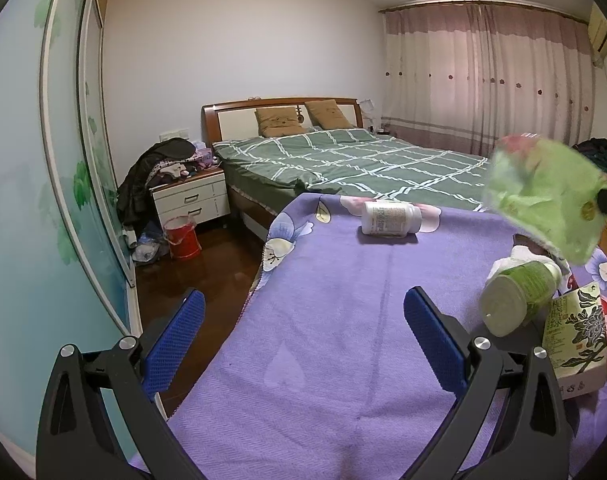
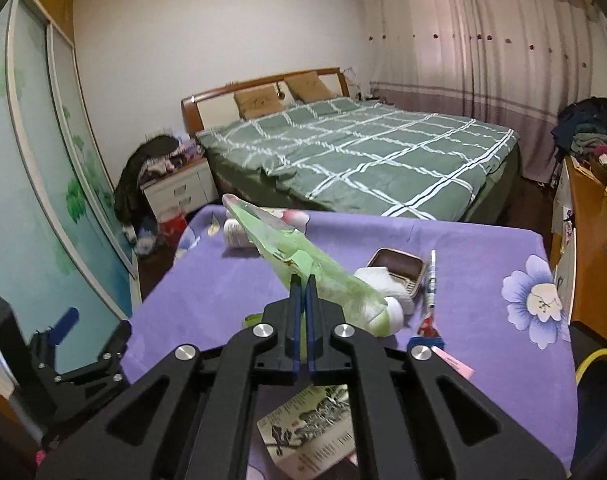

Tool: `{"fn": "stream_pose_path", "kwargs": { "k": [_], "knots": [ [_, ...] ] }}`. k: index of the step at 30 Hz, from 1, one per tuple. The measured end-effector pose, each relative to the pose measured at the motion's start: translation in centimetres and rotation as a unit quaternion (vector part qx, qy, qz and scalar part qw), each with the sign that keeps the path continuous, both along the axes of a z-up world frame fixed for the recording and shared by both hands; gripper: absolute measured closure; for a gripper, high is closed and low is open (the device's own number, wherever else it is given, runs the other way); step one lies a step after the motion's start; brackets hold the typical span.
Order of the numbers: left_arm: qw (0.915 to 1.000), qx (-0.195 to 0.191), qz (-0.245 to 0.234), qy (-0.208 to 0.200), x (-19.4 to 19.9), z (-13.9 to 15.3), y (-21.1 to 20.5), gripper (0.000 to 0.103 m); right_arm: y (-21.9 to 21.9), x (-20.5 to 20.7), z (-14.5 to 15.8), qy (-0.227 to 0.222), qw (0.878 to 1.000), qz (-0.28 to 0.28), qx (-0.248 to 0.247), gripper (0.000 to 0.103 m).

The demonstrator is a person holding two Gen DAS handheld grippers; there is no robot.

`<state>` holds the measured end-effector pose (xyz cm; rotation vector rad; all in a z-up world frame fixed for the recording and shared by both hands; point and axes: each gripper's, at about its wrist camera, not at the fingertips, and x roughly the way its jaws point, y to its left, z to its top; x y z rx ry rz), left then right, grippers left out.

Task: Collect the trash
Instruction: 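Grasp the green plastic bag with the right gripper, then carry the green bag to the yellow bin and open the right gripper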

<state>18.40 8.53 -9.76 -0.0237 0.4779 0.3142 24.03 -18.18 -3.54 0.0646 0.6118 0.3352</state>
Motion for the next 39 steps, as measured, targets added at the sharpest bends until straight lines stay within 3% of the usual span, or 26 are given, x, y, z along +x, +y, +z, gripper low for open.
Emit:
{"fn": "stream_pose_path", "kwargs": {
  "k": [10, 16, 29, 39],
  "knots": [
    [0.9997, 0.005, -0.025, -0.002, -0.2, 0.2, -0.6, 0.005, -7.3, -4.4, 2.5, -0.046, 0.995, -0.082, 0.019, 0.101],
    [0.9993, -0.004, -0.038, -0.002, -0.2, 0.3, -0.7, 0.005, -13.9, -7.1, 2.6, -0.054, 0.986, -0.159, 0.011, 0.101],
    [0.9968, -0.028, -0.074, 0.001, 0.1, 0.2, -1.4, 0.005, -27.4, -11.1, -3.1, 0.009, 0.95, -0.311, -0.01, 0.101],
    [0.9962, -0.009, -0.087, 0.002, 0.2, 0.3, -2.7, 0.005, -31.8, -10.9, -8.1, 0.068, 0.93, -0.36, -0.013, 0.101]
  ]
}}
